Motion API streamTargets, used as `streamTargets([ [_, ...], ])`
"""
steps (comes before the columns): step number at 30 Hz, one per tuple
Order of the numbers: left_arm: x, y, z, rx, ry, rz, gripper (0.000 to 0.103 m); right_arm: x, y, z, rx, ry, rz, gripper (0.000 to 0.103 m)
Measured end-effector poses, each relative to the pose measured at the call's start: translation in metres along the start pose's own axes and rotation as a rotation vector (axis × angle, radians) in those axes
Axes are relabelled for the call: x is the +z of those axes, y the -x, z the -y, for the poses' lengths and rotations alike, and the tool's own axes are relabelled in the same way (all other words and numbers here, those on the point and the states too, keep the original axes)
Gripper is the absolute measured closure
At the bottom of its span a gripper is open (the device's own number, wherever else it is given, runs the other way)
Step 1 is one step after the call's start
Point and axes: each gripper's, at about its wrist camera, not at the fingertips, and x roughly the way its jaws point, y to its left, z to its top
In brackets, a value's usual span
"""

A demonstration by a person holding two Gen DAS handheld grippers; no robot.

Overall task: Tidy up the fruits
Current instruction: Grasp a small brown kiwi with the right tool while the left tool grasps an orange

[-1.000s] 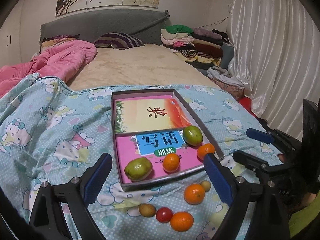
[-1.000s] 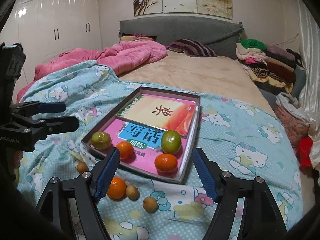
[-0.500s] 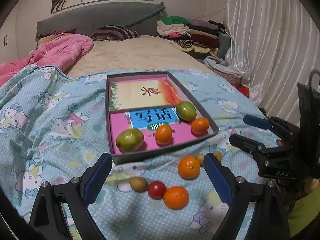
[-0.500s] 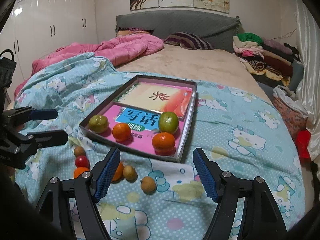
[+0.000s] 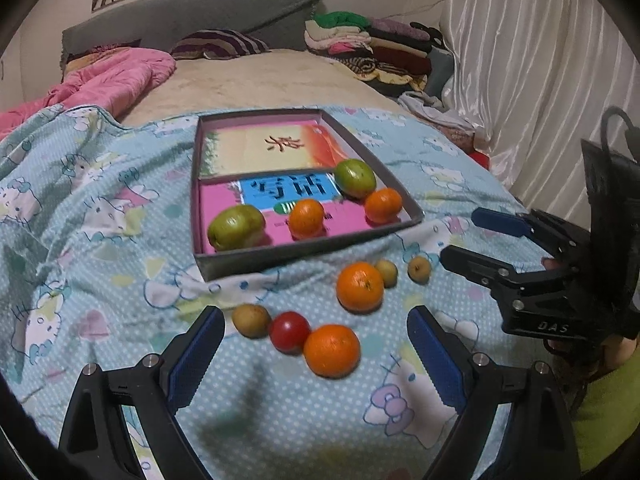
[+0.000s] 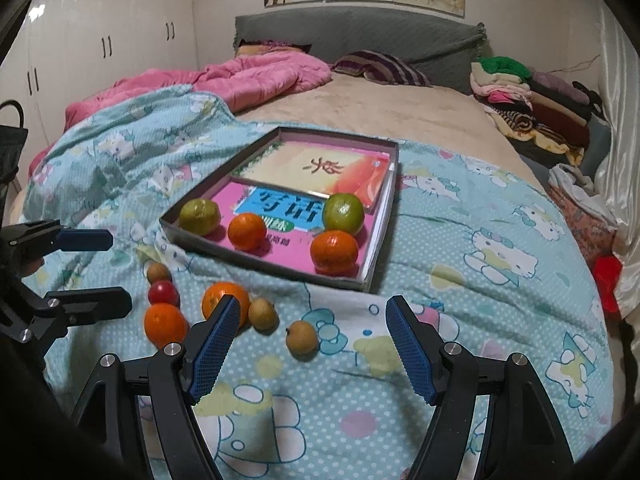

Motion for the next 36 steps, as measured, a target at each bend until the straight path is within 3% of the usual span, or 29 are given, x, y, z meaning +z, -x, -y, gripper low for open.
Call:
streamTargets([
  [5,-0.008,-0.008,0.002,0.002,0.001,-0.039,0.01,-0.005,-0.007,-0.004,0.011,0.024,-0.031,0.027],
  [9,-0.011,-0.015,0.002,0.001,0.009,-0.063,0.013,-0.009,-0.016,-0.004,0.036,0.025,-0.055,0.043],
  [13,-0.015,-0.02,0.003,-0.016,0.015,-0.091,0.019,-0.015,-0.032,-0.004,0.029,0.03,-0.102,0.051],
  [15,-0.016,-0.021,0.002,-0.018,0.019,-0.098,0.022,-0.018,-0.041,-0.003,0.031,0.03,-0.127,0.062],
  [20,-0.018,-0.024,0.003,-0.033,0.024,-0.114,0.032,-0.022,-0.055,-0.006,0.039,0.047,-0.153,0.076],
  [29,-0.02,-0.037,0.006,-0.05,0.015,-0.148,0.046,-0.022,-0.059,-0.011,0.056,0.054,-0.155,0.079],
  [36,-0.02,-0.045,0.004,-0.041,0.025,-0.155,0.049,-0.019,-0.055,-0.008,0.071,0.041,-0.144,0.079],
])
